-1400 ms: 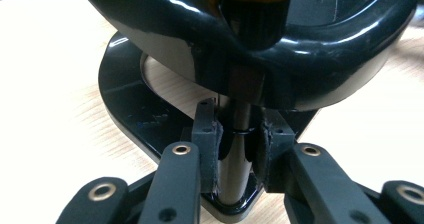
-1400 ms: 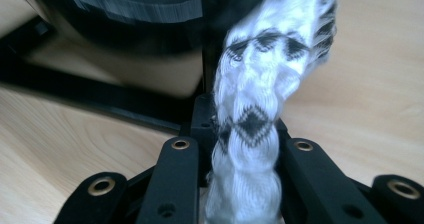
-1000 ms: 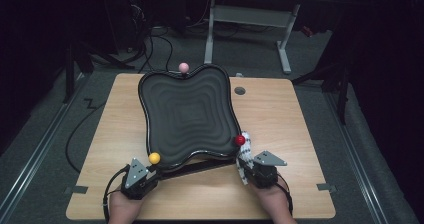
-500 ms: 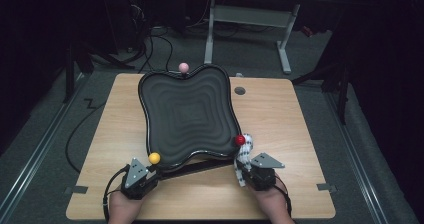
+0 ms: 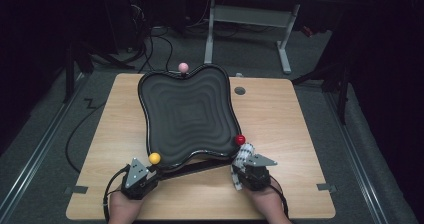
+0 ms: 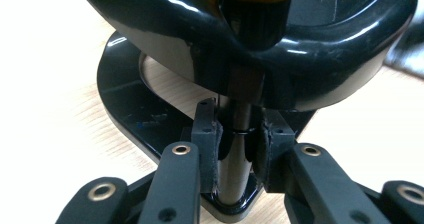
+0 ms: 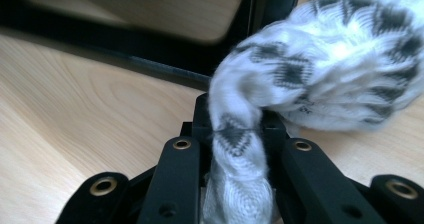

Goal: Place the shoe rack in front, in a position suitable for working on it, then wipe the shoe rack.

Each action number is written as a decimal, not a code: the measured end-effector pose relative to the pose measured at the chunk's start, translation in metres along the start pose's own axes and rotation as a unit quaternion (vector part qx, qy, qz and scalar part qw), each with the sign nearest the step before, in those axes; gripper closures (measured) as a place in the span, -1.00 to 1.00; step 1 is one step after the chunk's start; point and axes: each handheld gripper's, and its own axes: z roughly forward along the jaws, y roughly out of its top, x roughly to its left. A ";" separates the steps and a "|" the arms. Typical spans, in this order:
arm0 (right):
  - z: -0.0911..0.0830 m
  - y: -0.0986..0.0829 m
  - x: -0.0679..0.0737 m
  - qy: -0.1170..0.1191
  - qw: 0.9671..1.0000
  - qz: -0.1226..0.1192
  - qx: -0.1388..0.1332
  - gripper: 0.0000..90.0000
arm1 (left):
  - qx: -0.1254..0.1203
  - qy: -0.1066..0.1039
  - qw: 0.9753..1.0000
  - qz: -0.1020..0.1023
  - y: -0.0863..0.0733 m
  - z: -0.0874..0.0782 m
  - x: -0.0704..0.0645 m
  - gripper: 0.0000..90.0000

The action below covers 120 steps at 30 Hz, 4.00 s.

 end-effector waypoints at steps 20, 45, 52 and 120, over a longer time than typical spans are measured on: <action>0.002 0.002 0.007 -0.018 1.000 -0.013 -0.002 0.72 | -0.003 -0.018 1.000 0.004 0.001 0.004 -0.001 0.65; -0.064 -0.034 -0.095 -0.163 0.984 0.072 -0.010 0.03 | 0.000 -0.015 1.000 0.011 0.009 0.020 -0.006 0.65; -0.082 -0.016 -0.087 -0.187 0.978 0.064 -0.068 -0.38 | 0.001 -0.014 1.000 0.013 0.009 0.020 -0.007 0.65; -0.043 -0.014 -0.031 -0.091 0.993 0.051 -0.052 -0.43 | 0.005 -0.032 0.999 0.034 0.001 0.013 -0.033 -0.03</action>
